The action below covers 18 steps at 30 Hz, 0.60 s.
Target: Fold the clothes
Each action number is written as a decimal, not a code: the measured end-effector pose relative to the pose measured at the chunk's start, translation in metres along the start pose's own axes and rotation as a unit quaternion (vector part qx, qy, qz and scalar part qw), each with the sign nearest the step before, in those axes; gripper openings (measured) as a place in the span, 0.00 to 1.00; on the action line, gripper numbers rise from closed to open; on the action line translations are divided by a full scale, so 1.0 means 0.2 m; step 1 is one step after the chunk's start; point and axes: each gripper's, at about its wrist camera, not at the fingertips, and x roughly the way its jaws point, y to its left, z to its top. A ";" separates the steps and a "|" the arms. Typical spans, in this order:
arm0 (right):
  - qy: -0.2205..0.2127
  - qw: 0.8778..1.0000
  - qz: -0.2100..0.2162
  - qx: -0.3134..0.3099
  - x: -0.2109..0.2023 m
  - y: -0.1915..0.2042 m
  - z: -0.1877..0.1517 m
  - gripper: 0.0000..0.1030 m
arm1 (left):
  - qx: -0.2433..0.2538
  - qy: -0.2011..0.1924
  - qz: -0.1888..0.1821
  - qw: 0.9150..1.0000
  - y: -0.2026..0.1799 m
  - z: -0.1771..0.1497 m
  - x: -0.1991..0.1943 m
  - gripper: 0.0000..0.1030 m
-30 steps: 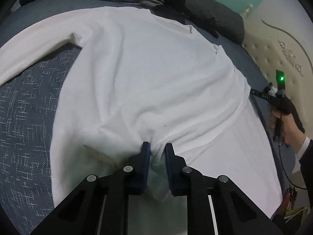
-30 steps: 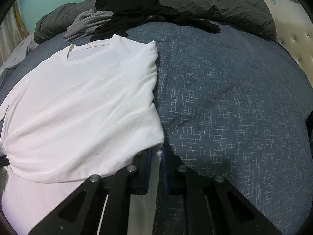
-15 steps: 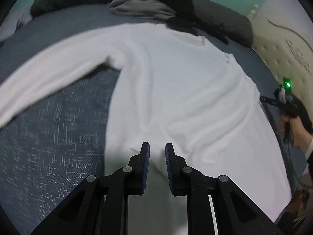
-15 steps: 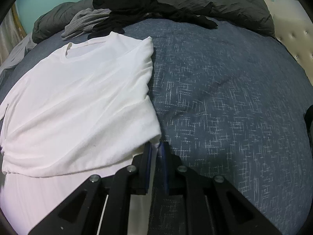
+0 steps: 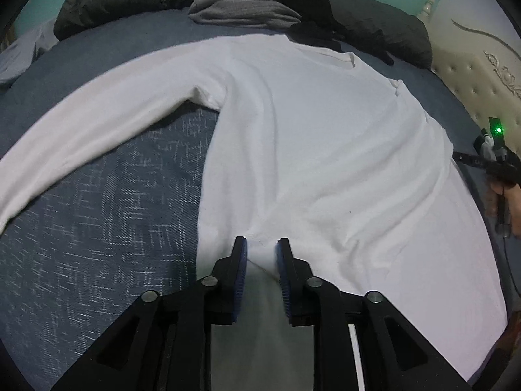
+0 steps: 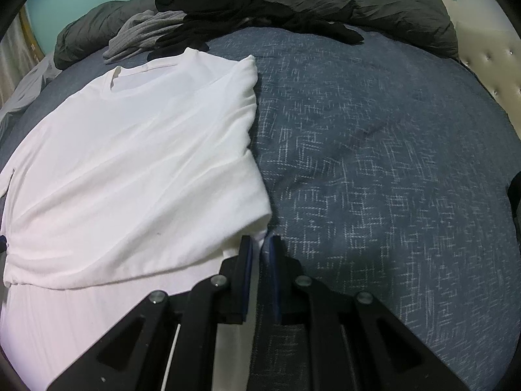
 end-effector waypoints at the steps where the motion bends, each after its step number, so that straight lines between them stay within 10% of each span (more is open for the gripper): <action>1: 0.000 1.000 0.000 0.000 0.00 0.00 0.00 0.10 | 0.008 -0.001 0.006 1.000 -0.01 -0.01 -0.01 0.22; 15: 0.000 1.000 0.000 0.002 -0.01 -0.01 -0.01 0.10 | 0.027 -0.010 0.036 0.999 -0.04 -0.04 -0.03 0.31; 18: 0.000 1.000 0.000 0.003 -0.01 -0.01 -0.01 0.10 | 0.025 -0.015 0.038 0.999 -0.04 -0.03 -0.02 0.14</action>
